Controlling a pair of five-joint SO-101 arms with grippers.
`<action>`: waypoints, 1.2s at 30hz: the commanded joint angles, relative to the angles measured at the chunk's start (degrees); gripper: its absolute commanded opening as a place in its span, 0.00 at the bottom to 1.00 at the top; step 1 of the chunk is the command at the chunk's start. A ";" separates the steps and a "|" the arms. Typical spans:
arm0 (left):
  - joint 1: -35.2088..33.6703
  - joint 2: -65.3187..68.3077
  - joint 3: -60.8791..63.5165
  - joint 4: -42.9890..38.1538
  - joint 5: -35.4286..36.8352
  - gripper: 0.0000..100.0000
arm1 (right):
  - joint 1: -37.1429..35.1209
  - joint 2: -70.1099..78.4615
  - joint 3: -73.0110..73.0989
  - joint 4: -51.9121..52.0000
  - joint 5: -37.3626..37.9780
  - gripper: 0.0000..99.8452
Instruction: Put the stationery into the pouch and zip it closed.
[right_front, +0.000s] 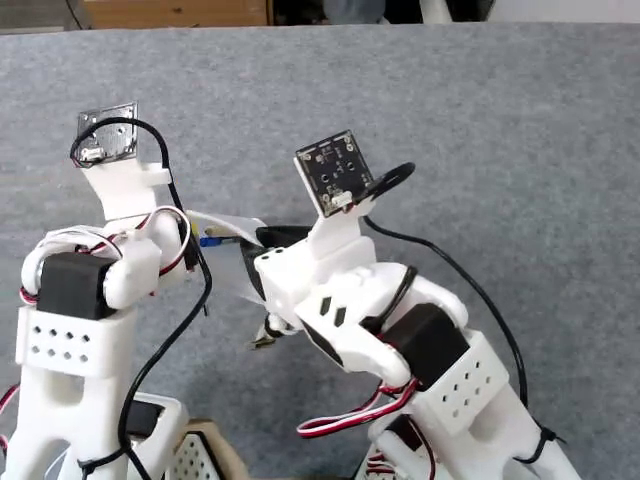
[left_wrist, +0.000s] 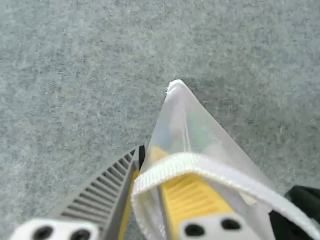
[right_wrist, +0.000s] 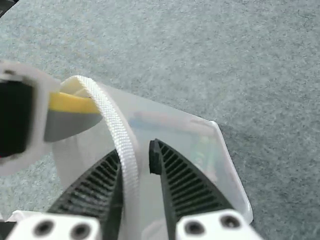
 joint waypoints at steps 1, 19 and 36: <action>-0.40 0.00 -0.66 -2.46 4.48 0.03 | 1.05 -1.71 -5.23 0.00 0.44 0.02; -0.40 0.18 -0.22 -10.55 9.05 0.03 | -4.48 -24.31 -6.64 11.34 15.30 0.34; 2.42 18.46 -4.18 -21.63 14.95 0.03 | -4.84 -44.53 16.75 9.93 6.77 0.34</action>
